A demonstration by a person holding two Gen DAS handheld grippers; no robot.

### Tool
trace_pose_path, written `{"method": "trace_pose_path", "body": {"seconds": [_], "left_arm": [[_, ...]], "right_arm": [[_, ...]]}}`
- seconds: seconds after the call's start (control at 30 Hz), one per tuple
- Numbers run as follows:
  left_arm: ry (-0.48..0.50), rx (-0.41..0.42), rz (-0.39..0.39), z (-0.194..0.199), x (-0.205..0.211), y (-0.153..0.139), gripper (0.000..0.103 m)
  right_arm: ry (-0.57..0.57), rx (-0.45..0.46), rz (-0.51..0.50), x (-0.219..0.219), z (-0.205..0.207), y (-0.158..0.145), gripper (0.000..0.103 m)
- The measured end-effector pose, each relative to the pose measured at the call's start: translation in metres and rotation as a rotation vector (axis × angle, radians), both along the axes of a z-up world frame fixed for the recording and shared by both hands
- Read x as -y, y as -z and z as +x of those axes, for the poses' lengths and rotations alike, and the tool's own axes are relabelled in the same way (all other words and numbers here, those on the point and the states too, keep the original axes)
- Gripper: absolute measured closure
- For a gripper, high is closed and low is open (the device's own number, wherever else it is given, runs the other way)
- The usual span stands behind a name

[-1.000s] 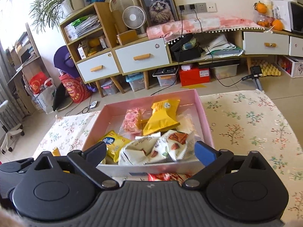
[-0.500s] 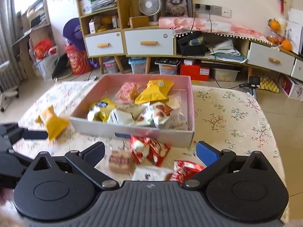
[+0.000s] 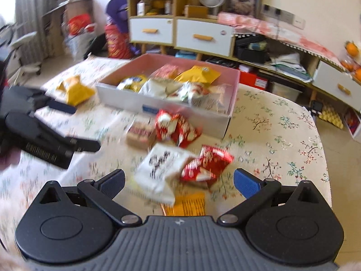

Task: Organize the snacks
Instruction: 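Move the left tool to the brown biscuit pack while the right tool moves to the orange-white barcode pack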

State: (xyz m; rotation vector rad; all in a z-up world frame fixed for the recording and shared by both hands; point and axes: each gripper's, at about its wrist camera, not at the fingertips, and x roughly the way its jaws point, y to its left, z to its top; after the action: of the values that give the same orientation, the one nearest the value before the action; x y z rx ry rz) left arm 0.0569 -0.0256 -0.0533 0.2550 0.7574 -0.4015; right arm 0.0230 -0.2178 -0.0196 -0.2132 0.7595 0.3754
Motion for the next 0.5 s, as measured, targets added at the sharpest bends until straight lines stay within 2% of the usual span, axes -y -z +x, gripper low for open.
{"method": "trace_pose_path", "body": {"seconds": [0.17,0.3,0.43,0.5], "left_arm": [[0.072,-0.001,-0.006,0.0,0.009,0.013,0.005],[0.098,0.033,-0.024,0.002,0.014,0.018,0.001],[0.124,0.032,-0.076,0.01,0.015,0.023,0.0],[0.134,0.023,-0.101,0.015,0.015,0.025,0.0]], "right_arm": [[-0.033,-0.035,-0.019,0.008,-0.009,0.012,0.0],[-0.034,-0.072,-0.031,0.015,-0.013,0.026,0.0],[-0.028,-0.067,0.054,0.029,-0.017,0.034,0.0],[-0.058,-0.037,0.06,0.032,-0.02,0.036,0.0]]}}
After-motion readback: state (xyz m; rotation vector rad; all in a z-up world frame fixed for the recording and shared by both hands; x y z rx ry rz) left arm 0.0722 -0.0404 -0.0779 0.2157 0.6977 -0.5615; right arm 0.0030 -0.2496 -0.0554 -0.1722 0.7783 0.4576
